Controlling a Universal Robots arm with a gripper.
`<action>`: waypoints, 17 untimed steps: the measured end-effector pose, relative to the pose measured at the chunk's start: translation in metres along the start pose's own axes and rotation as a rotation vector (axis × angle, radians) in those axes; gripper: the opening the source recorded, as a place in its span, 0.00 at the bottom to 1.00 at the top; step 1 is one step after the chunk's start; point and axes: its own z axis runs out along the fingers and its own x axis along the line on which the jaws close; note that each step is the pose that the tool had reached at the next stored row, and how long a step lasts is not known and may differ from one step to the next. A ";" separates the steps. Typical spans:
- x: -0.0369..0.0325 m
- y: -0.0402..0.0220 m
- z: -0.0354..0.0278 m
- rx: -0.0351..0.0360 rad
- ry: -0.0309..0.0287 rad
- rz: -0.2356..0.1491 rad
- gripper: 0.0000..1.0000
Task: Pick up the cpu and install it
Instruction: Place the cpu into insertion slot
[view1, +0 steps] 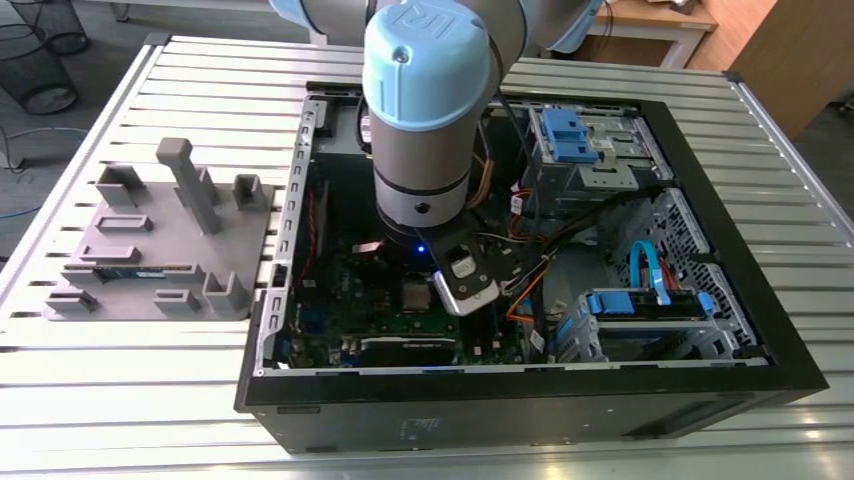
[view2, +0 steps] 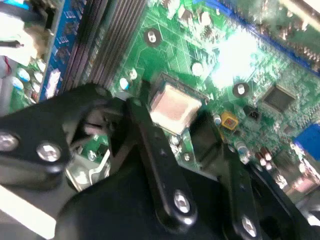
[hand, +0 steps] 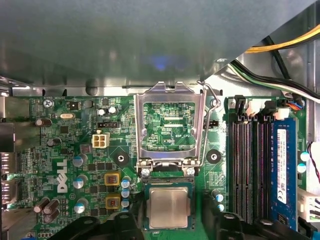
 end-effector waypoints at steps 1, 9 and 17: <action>0.0000 -0.0001 -0.0001 0.0004 0.0000 0.000 0.59; -0.0002 -0.0001 -0.0036 0.0008 0.0001 0.000 0.59; -0.0002 -0.0001 -0.0040 0.0008 0.0001 0.000 0.58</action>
